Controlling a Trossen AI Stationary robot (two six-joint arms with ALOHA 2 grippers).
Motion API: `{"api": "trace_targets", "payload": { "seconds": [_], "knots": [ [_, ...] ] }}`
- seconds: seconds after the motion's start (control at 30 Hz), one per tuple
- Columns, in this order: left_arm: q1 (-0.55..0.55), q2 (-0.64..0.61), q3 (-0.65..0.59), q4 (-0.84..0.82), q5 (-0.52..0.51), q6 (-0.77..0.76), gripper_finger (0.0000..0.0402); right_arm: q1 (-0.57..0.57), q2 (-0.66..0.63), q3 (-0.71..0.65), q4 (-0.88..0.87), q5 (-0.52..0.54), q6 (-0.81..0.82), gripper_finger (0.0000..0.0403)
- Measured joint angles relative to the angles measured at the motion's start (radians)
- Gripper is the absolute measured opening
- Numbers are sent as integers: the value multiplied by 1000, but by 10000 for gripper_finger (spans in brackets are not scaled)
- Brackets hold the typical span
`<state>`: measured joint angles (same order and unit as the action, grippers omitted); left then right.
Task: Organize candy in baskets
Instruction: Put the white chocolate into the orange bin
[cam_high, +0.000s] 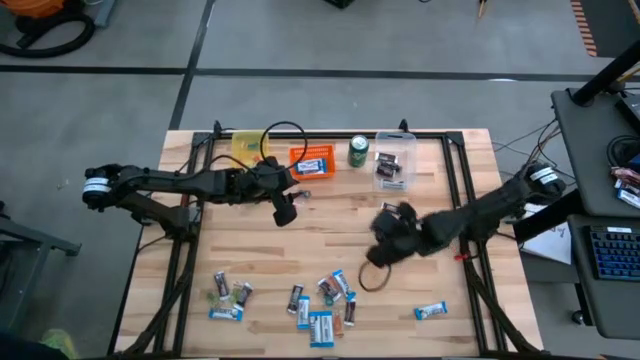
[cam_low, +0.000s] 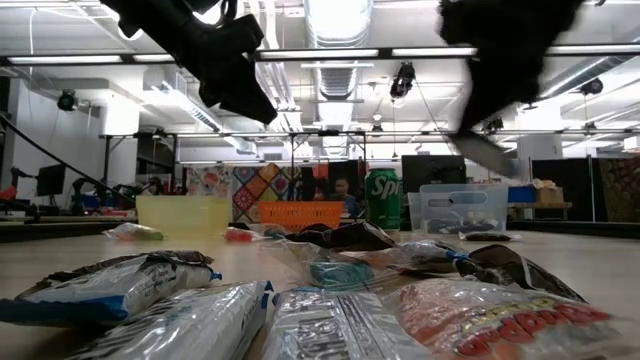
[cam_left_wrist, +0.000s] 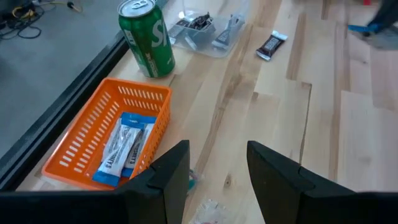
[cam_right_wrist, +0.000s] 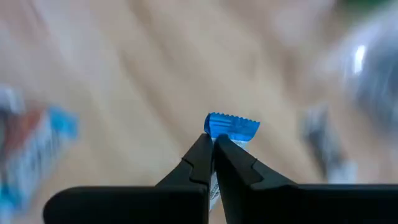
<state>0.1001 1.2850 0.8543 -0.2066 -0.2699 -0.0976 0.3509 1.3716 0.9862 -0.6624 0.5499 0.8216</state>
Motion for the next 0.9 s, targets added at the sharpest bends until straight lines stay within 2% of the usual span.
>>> {"api": "trace_targets", "payload": {
  "seconds": [0.07, 0.13, 0.27, 0.37, 0.47, 0.6, 0.77, 0.9],
  "knots": [
    [-3, 0, 0, -1, 1, -19, 144, -58, -9, -10, 159, 51, -188, 8],
    [-8, 0, 0, -3, 11, -40, 144, -116, -10, -28, 340, 53, -368, 8],
    [-29, 0, 0, -4, 28, -69, 144, -234, 14, -66, 693, 1, -664, 9],
    [-51, 0, 0, -15, 29, -87, 144, -322, 50, -83, 897, -64, -791, 9],
    [-75, 0, 0, -22, 29, -105, 144, -402, 100, -96, 1091, -132, -863, 9],
    [-104, -2, 0, -37, 29, -123, 144, -485, 185, -101, 1240, -140, -932, 9],
    [-127, -5, 0, -45, 28, -130, 144, -560, 293, -84, 1336, -141, -964, 9],
    [-132, -5, 0, -47, 27, -134, 144, -597, 357, -61, 1349, -140, -974, 9]
  ]
}}
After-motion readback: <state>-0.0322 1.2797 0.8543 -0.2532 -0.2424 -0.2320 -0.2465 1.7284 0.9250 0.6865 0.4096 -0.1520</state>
